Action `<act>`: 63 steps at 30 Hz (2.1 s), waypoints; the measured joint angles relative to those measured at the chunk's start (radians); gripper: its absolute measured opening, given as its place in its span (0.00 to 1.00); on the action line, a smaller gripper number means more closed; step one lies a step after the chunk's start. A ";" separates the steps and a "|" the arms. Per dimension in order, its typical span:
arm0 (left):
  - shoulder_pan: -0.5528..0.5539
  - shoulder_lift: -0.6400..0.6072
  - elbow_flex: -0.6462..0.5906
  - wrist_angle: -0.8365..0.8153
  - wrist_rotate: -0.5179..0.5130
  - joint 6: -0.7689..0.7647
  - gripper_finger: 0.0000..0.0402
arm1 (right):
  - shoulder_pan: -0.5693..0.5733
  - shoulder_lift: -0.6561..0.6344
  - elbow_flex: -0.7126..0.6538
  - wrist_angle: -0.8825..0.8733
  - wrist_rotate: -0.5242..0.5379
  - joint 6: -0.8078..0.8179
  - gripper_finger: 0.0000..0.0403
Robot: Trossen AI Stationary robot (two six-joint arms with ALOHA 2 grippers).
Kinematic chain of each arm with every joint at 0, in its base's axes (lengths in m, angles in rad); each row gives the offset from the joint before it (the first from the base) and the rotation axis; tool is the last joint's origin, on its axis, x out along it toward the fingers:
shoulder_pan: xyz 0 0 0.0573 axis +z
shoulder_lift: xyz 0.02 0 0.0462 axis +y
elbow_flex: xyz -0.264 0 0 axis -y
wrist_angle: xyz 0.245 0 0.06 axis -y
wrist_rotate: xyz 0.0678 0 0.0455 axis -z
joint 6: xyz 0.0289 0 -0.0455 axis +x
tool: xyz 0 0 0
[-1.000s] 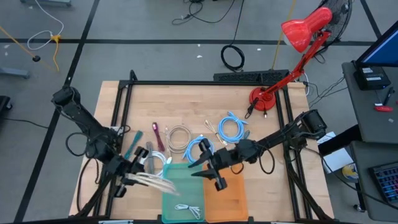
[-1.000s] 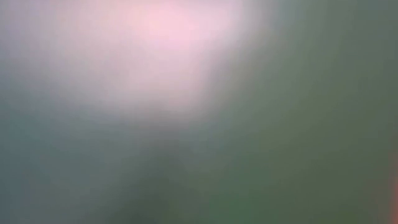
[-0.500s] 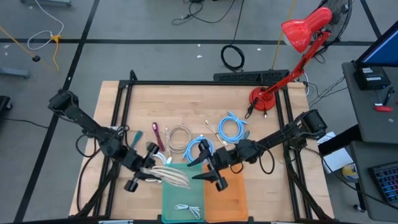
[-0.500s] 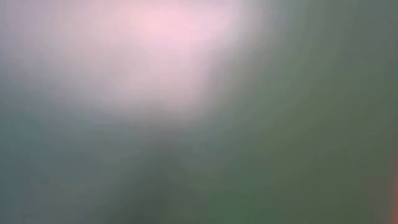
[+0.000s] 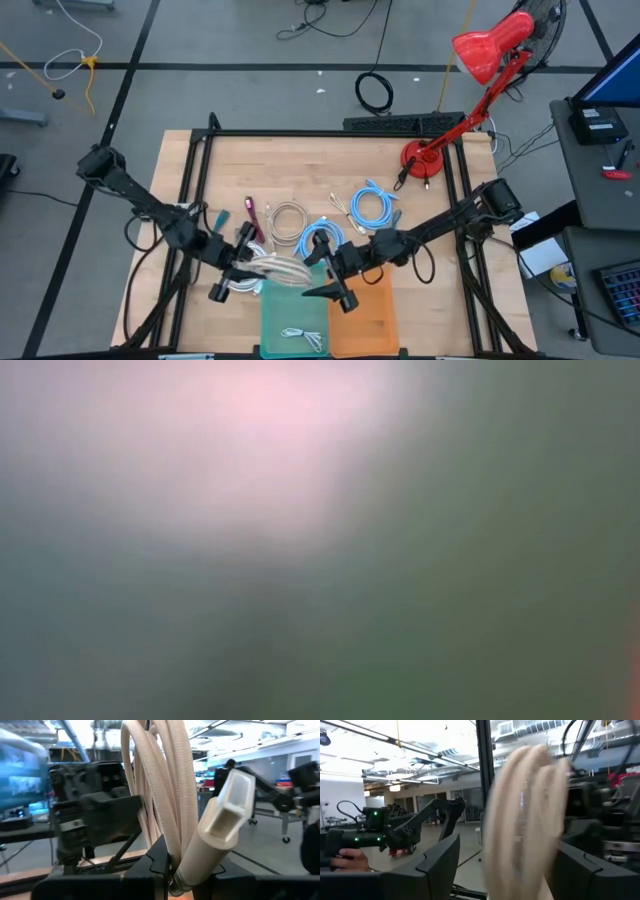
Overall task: Pick & Place USB Port
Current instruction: Put the right gray video cable into the orange bin
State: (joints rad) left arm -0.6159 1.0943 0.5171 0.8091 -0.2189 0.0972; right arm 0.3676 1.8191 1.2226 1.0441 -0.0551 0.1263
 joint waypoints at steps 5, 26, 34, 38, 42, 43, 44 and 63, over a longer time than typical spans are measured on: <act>0.004 0.000 0.000 -0.011 -0.052 -0.021 0.10 | 0.001 0.013 0.029 -0.041 0.025 -0.024 0.62; -0.104 0.061 0.000 0.033 -0.586 0.028 0.10 | 0.065 0.013 0.029 -0.088 0.895 -0.318 0.41; -0.061 0.150 0.001 0.119 -0.574 0.034 0.10 | 0.043 0.013 0.029 -0.166 0.950 -0.267 0.13; -0.058 0.151 0.001 0.127 -0.575 0.050 0.10 | 0.059 0.013 0.030 -0.163 1.072 -0.306 0.03; -0.050 0.153 0.001 0.126 -0.575 0.031 0.10 | 0.068 0.015 0.032 -0.179 1.203 -0.319 0.04; -0.045 0.153 0.001 0.125 -0.573 0.022 0.10 | 0.067 0.015 0.033 -0.192 1.227 -0.318 0.03; -0.039 0.153 0.001 0.120 -0.562 0.010 0.10 | 0.067 0.015 0.034 -0.204 1.253 -0.316 0.03; -0.145 0.027 0.001 0.028 -0.470 -0.054 0.47 | 0.313 0.000 0.159 0.046 1.644 -0.667 0.00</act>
State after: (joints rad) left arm -0.7605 1.1218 0.5179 0.8368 -0.6889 0.0436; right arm 0.6805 1.8187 1.3814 1.0896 1.5888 -0.5410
